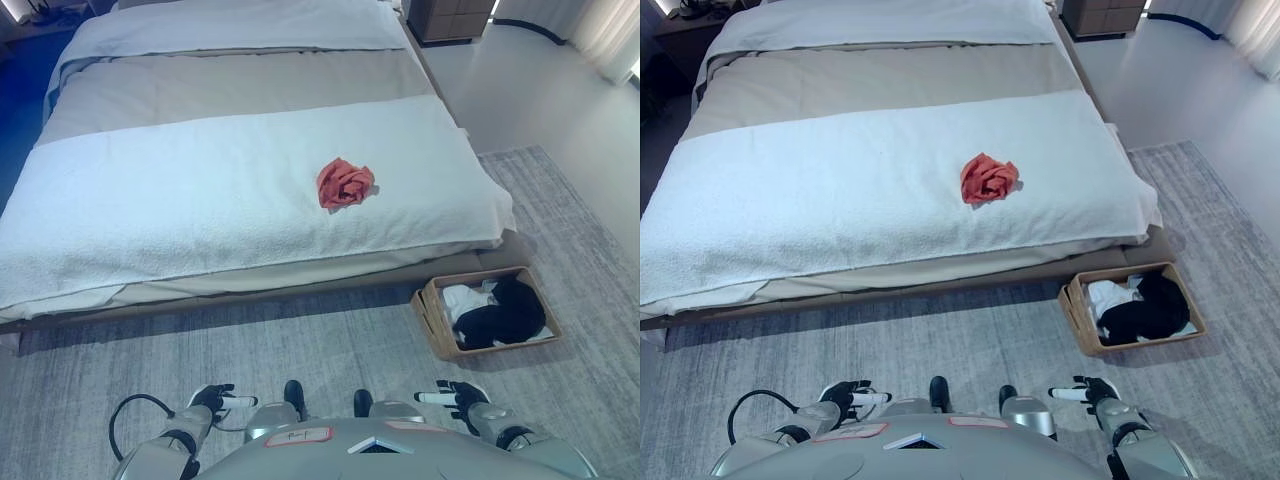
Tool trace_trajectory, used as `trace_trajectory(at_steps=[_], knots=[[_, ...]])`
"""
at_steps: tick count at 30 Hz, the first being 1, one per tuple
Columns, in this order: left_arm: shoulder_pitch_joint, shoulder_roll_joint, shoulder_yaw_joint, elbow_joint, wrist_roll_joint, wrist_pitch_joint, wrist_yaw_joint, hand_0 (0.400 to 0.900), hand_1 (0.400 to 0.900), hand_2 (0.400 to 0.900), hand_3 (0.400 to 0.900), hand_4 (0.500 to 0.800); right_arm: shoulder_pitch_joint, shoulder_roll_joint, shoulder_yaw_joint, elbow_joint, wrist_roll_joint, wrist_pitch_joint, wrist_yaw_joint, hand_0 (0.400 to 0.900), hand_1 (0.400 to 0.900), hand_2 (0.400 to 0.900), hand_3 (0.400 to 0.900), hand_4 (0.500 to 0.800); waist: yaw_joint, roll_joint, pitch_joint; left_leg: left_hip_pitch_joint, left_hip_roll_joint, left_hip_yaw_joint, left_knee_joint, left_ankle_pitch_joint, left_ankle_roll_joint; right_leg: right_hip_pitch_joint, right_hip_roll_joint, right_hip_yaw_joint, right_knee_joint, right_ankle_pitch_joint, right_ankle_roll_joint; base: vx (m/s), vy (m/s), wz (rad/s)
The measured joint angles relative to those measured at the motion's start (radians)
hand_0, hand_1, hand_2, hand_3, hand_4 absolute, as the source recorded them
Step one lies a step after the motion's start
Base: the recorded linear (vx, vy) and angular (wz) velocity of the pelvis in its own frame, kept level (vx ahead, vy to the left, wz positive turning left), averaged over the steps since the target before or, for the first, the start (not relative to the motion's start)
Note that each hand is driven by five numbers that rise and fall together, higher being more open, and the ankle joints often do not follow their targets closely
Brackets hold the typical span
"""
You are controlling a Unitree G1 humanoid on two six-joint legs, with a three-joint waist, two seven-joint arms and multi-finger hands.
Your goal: Put the clothes on the bed into the basket.
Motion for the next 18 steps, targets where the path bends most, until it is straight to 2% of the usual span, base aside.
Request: trace_trajectory(at_steps=[18], knots=[[0.000,0.000,0.000,0.000,0.000,0.000,0.000,0.900,0.900,0.900,0.900,0.800,0.000,0.000,0.000,0.001,0.000,0.000,0.000,0.900,0.900,0.900,0.900,0.800,0.001,0.000,0.000,0.000,0.000,0.000,0.000,-0.001,-0.001,0.000,0.000,0.000,0.000,0.000,0.000,0.00,0.000,0.00]])
